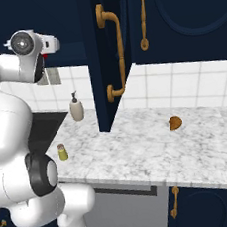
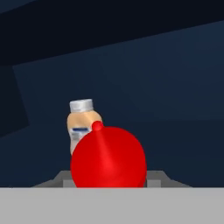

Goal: Put the shaker and condiment bottle from the counter next to their counterparts in the cabinet.

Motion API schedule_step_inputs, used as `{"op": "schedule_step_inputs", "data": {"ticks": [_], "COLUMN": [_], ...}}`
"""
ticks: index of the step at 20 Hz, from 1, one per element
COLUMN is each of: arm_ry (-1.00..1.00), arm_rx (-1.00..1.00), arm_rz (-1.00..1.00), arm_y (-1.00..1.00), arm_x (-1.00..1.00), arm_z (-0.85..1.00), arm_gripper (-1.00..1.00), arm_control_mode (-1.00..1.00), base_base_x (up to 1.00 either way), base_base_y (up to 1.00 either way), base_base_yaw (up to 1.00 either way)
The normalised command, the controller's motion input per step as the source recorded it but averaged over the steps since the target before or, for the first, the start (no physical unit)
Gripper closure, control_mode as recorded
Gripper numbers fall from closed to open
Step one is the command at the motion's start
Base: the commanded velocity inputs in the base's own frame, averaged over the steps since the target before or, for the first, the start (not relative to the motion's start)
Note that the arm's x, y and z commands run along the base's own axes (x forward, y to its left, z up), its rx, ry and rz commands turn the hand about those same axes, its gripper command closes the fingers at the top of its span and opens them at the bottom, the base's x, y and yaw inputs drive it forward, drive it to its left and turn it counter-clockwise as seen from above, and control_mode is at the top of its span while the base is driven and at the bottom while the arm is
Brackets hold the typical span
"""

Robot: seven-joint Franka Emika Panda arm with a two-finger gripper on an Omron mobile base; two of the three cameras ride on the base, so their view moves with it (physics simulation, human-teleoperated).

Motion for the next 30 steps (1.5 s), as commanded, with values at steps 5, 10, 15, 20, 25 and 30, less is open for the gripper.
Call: {"op": "schedule_step_inputs", "data": {"ticks": [5, 10, 15, 20, 25, 30], "arm_ry": [0.0, 0.0, 0.0, 0.0, 0.0, 0.04], "arm_rx": [-0.03, -0.03, 0.0, 0.0, 0.0, 0.0], "arm_rz": [0.0, 0.0, 0.0, 0.0, 0.0, 0.0], "arm_y": [0.21, 0.2, 0.06, 0.0, 0.0, 0.0], "arm_x": [0.2, 0.23, 0.27, 0.22, 0.07, 0.05], "arm_z": [-0.28, -0.12, 0.0, -0.11, -0.36, -0.32], "arm_gripper": [1.0, 1.0, 1.0, 1.0, 1.0, 1.0], "arm_control_mode": [-1.0, -1.0, -1.0, -1.0, -1.0, -1.0], "base_base_x": [0.0, 0.0, 0.0, 0.0, 0.0, 0.0], "base_base_y": [0.0, 0.0, 0.0, 0.0, 0.0, 0.0], "base_base_yaw": [0.0, 0.0, 0.0, 0.0, 0.0, 0.0]}}
